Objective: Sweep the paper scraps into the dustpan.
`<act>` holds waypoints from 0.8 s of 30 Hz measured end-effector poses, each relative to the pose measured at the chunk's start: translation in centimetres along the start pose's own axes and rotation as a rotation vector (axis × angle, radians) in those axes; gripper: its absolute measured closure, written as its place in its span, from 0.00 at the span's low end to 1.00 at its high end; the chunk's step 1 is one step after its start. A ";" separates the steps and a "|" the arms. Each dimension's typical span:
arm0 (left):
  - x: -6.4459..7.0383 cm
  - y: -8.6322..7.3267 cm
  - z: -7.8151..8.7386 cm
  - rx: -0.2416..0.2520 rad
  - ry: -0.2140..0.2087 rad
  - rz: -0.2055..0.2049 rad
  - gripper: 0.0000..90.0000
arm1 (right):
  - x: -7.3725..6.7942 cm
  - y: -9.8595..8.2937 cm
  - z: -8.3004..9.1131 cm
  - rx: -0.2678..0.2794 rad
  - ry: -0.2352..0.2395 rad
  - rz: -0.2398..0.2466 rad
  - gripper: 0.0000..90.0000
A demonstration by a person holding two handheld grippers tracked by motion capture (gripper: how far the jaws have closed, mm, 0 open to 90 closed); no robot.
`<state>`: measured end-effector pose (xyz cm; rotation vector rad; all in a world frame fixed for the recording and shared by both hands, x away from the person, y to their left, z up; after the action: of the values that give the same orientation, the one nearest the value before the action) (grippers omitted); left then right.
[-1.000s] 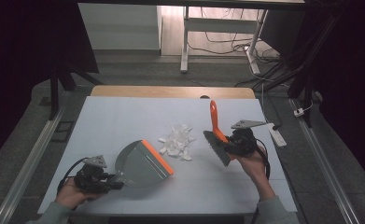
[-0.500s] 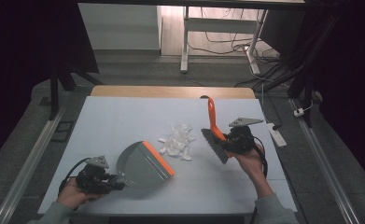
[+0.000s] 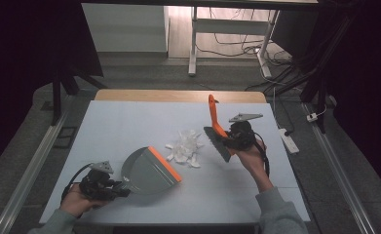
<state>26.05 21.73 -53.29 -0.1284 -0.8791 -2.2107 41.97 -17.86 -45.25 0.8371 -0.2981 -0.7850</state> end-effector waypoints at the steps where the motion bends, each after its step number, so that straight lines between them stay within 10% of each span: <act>1: 0.0 0.0 0.0 -0.002 0.000 0.000 0.68 | 0.1 0.2 -0.3 0.001 -0.004 -0.002 0.78; 24: -0.4 0.2 -0.8 -0.032 -0.017 -0.006 0.68 | 2.4 2.0 -6.1 -0.067 -0.055 -0.058 0.78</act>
<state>26.60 21.35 -53.85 -0.1600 -0.8546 -2.2324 47.87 -15.41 -47.85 0.7646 -0.2957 -0.8691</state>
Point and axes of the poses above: each handheld gripper's, and its own axes: z roughly backward along the jaws, y roughly out of its top, x roughly to its right, the point moved 3 cm from there along -z, roughly forward along the jaws, and after that the axes turned 1 degree about -y, right-handed, at the moved point
